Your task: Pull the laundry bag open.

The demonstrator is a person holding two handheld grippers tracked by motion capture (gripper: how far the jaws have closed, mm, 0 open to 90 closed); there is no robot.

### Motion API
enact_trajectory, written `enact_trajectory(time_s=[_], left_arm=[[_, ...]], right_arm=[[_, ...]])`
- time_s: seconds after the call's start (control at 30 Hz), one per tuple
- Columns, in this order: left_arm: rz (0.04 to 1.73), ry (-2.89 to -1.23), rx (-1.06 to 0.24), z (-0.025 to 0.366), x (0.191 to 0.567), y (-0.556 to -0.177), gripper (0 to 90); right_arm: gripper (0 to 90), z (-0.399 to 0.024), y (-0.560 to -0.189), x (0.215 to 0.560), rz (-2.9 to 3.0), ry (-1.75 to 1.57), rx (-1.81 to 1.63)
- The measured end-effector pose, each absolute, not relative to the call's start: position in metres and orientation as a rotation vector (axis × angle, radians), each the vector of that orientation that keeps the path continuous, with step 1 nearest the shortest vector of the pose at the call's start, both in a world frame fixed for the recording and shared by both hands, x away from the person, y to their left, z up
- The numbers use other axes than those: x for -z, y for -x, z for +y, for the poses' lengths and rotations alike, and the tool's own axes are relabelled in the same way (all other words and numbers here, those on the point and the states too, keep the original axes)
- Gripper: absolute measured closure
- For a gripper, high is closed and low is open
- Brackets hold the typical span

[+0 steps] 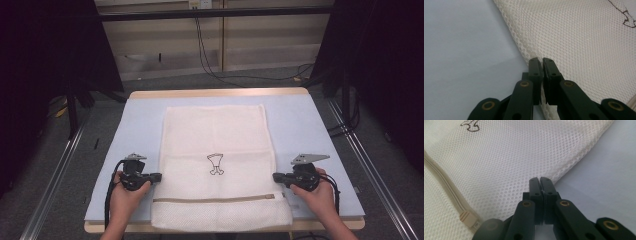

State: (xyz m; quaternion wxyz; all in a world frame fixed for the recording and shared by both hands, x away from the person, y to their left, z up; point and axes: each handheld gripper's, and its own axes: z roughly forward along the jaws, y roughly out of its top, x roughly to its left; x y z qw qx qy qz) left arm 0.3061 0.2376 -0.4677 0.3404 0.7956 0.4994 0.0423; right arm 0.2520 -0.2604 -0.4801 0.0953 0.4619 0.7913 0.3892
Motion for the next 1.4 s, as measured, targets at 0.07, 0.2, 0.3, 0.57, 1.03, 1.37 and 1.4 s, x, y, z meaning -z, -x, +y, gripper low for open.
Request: enact_trajectory(time_s=[0.07,0.2,0.3,0.57,1.03,1.37,1.4], left_arm=[[1.309,-2.039,-0.119,0.238,0.467,-0.311,86.4],[1.31,-2.031,-0.129,0.24,0.469,-0.323,86.3],[1.319,-2.009,-0.131,0.242,0.469,-0.33,86.3],[1.32,-2.015,-0.147,0.243,0.467,-0.335,86.0],[1.297,-2.027,-0.187,0.246,0.467,-0.336,84.2],[1.249,-2.036,-0.2,0.237,0.452,-0.325,59.2],[1.249,-2.026,-0.186,0.233,0.452,-0.324,57.2]], right_arm=[[89.2,-0.26,-0.256,0.48,2.324,-1.352,-1.163],[89.2,-0.259,-0.265,0.479,2.301,-1.351,-1.164],[89.2,-0.258,-0.268,0.479,2.298,-1.34,-1.159],[89.1,-0.253,-0.275,0.48,2.297,-1.35,-1.138],[88.5,-0.254,-0.27,0.476,2.268,-1.315,-1.161],[84.1,-0.262,-0.26,0.47,2.212,-1.279,-1.197],[84.4,-0.261,-0.259,0.469,2.207,-1.279,-1.201]])
